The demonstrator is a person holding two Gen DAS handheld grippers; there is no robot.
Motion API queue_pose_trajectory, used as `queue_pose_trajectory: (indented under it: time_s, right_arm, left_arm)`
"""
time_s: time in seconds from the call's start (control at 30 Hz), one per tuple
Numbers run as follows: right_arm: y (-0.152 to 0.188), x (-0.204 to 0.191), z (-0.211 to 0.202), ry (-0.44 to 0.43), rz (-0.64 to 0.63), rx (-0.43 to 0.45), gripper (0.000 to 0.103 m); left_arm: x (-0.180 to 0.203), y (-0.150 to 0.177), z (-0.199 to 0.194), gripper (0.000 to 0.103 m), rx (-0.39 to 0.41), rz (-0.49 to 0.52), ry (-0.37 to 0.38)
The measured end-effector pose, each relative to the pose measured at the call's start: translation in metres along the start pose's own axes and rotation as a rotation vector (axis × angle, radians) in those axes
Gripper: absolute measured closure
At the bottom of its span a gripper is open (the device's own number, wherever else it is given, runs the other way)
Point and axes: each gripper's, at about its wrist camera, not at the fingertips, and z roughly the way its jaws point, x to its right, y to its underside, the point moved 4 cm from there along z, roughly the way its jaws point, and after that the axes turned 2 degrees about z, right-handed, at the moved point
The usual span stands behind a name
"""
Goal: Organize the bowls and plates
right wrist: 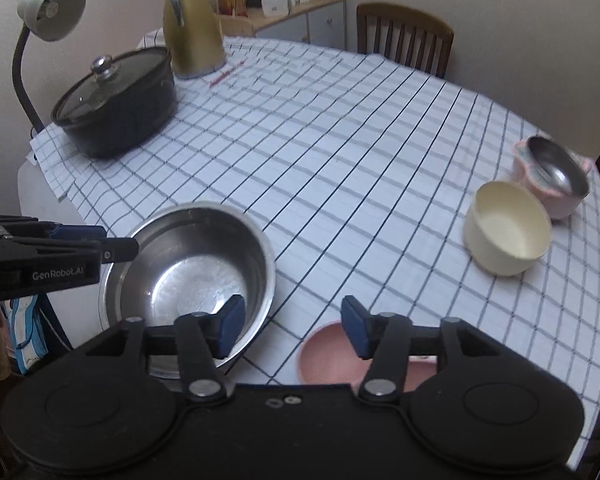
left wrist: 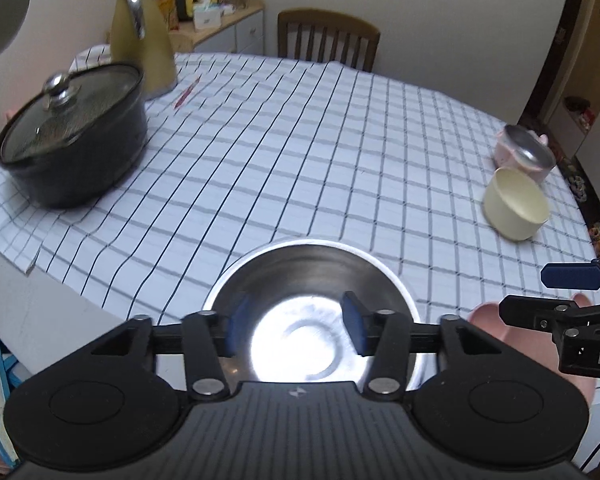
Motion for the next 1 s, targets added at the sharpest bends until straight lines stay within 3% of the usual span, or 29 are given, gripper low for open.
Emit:
queue_pose_trajectory:
  time_s: [0.27,0.53,0.63,1.0]
  right_arm:
    - [-0.006,0.044,-0.039,0.027,0.014,0.080,0.036]
    - [-0.019,0.098,-0.058,0.098,0.070,0.124,0.014]
    - [-0.029,0.122,-0.062,0.138,0.114,0.138,0.008]
    - [-0.069,0.202,-0.041,0.305,0.261,0.129,0.005]
  left_arm:
    - [0.069,-0.026,-0.018,0.045,0.072,0.078,0.059]
    - [0.133,-0.059,-0.010,0.029,0.126,0.174,0.115]
    - [0.148,-0.077,0.002,0.028,0.129,0.189,0.137]
    - [0.195,-0.171,0.063,0.028,0.160,0.293,0.233]
